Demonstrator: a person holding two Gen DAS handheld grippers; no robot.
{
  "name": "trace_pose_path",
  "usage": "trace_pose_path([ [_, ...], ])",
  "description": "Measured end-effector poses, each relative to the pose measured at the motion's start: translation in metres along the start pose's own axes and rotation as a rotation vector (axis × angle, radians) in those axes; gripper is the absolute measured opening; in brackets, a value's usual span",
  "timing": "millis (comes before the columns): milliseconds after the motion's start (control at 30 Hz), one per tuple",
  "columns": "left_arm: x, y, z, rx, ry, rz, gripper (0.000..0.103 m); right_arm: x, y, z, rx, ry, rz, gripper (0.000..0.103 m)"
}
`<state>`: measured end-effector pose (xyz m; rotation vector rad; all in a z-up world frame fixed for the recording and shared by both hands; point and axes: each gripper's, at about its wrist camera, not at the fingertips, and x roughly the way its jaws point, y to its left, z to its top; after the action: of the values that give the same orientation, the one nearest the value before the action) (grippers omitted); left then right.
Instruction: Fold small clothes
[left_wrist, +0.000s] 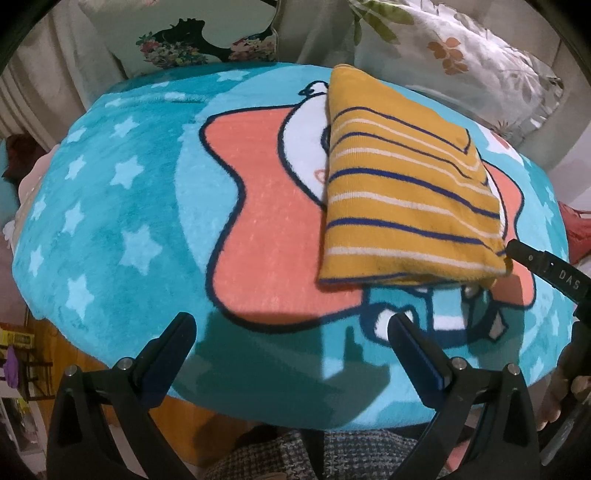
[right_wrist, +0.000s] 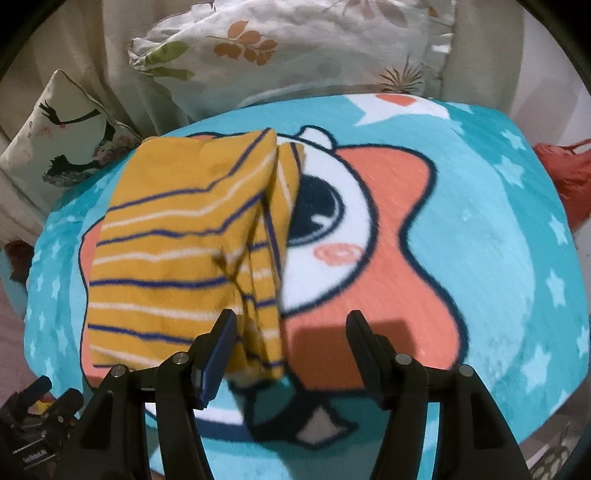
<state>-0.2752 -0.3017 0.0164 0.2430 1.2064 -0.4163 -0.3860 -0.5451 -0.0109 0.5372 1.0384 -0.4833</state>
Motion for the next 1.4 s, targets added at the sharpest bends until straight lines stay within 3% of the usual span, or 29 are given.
trace_pose_path([
  [533, -0.032, 0.05, -0.044, 0.027, -0.03, 0.004, 0.103, -0.025, 0.051, -0.068, -0.004, -0.008, -0.011, 0.066],
  [933, -0.085, 0.079, -0.065, 0.07, -0.097, 0.043, 0.103, -0.047, 0.071, -0.114, 0.037, -0.031, -0.021, 0.067],
  [1100, -0.1, 0.083, -0.07, 0.089, -0.114, 0.028, 0.103, -0.051, 0.075, -0.124, 0.054, -0.028, -0.036, 0.067],
  [1400, -0.11, 0.095, -0.073, 0.099, -0.157, 0.068, 0.103, -0.052, 0.088, -0.13, 0.06, -0.031, -0.054, 0.068],
])
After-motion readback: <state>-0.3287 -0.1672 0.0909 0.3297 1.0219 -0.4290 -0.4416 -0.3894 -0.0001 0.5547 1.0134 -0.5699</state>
